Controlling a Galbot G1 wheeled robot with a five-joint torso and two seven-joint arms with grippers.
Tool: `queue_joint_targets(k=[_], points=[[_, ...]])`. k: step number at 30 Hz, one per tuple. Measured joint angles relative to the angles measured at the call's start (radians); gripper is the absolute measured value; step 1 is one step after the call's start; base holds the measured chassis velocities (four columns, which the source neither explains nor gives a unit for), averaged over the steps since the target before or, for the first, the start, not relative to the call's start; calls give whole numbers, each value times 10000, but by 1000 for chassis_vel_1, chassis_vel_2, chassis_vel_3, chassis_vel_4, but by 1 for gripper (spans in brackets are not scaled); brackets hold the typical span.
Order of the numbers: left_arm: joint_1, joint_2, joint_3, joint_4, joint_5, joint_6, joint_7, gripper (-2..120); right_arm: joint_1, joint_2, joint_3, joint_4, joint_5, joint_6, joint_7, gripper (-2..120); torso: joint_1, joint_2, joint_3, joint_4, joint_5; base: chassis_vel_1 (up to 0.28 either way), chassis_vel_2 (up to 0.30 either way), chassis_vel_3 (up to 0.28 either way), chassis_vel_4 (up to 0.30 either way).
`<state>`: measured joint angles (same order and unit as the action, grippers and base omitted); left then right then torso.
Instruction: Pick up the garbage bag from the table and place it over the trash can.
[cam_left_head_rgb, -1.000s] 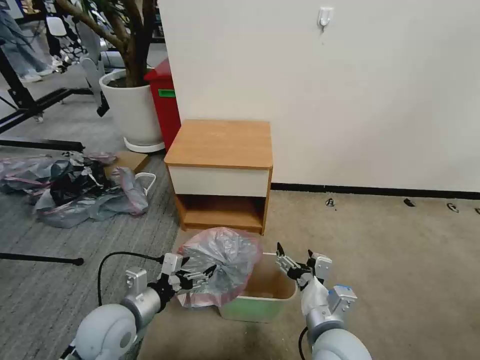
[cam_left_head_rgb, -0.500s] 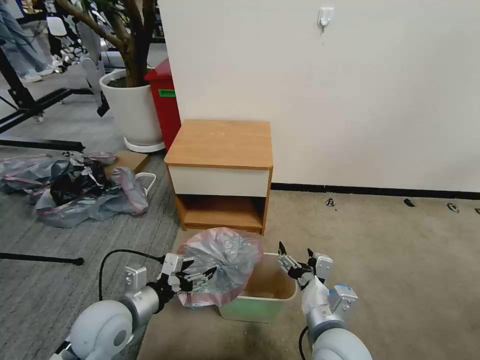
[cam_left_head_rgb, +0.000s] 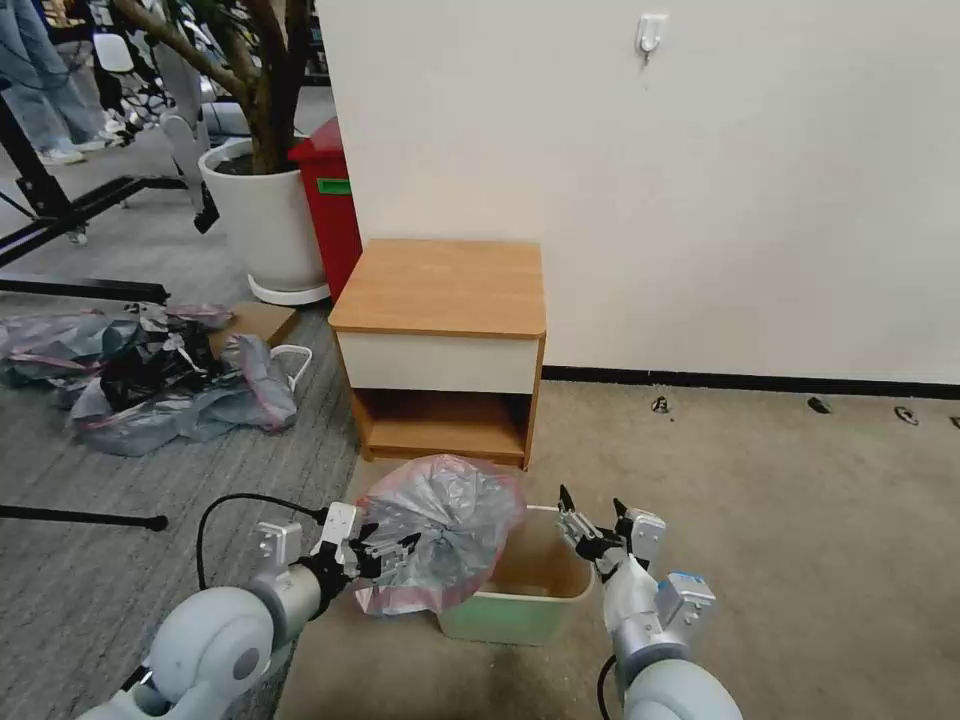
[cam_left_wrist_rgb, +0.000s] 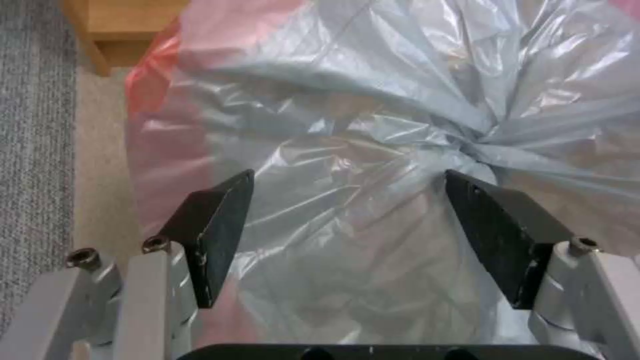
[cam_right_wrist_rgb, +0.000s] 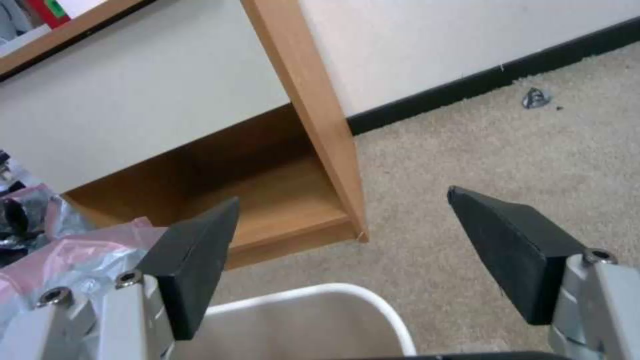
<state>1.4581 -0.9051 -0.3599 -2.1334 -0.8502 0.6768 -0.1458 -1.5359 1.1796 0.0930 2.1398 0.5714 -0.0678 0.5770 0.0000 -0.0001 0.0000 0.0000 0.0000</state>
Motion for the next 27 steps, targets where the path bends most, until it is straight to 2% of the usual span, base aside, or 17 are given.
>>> queue_joint_targets(k=[3, 13, 24, 27], points=[[-153, 44, 135, 39, -74, 22, -128, 74, 5, 2, 10, 0, 0, 2, 0, 83, 0, 0, 0, 1, 0, 0, 0, 0, 0], [-1180, 343, 999, 178, -1034, 348, -1137, 74, 20, 42, 86, -54, -9, 28, 2, 83, 0, 0, 0, 0, 0, 0, 0, 0, 0], [-1325, 460, 1308, 242, -1223, 458, -1275, 74, 23, 110, 121, -107, -18, 47, 2, 82, 0, 0, 0, 1, 0, 0, 0, 0, 0], [-1267, 500, 1176, 136, -1321, 528, -1276, 67, 44, 124, 130, -152, -19, 51, 2, 82, 0, 0, 0, 1, 0, 0, 0, 0, 0]])
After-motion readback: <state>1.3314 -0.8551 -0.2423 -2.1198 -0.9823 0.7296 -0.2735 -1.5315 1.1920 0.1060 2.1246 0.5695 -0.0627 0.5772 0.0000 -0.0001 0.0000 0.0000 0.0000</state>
